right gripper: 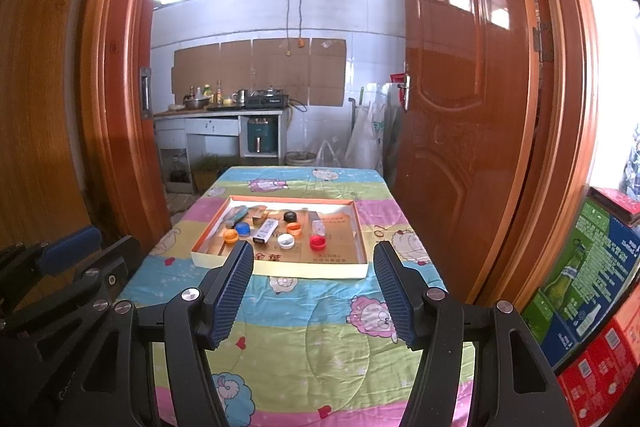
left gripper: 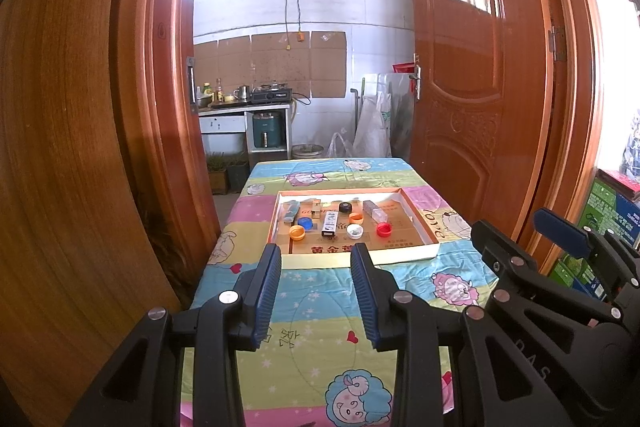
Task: Organize rigid objects
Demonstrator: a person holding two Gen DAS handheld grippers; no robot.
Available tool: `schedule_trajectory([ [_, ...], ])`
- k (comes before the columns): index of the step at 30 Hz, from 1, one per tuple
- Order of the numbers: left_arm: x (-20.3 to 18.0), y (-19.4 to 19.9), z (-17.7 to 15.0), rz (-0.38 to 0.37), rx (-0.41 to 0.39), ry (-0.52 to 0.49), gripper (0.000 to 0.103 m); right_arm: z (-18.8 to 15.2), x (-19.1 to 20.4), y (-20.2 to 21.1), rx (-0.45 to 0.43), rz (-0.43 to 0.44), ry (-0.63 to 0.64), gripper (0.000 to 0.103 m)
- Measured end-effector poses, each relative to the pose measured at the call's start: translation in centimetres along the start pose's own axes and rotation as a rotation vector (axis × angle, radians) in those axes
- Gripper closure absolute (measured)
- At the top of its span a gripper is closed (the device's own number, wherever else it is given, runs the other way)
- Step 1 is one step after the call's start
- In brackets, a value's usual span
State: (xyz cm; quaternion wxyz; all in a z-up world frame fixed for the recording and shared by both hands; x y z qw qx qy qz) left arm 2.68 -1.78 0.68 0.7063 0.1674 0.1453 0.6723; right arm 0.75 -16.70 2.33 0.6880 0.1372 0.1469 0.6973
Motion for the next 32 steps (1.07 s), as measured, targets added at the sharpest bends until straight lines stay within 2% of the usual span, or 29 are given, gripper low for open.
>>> schedule_trajectory([
  [32,-0.2,-0.46,-0.33,-0.002,0.004,-0.014,0.067,-0.32,-0.08,-0.11,0.007,0.005,-0.001,0.039],
])
Point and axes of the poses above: each gripper's, at about its wrist camera, not at the fingertips, and y roughly against the way its jaws point, x to its left, z to its top, the point moved 6 cm from there along -y, roughly the way its jaws point, and after that the axes turned 1 degree about -x, right-handed, at the moved point
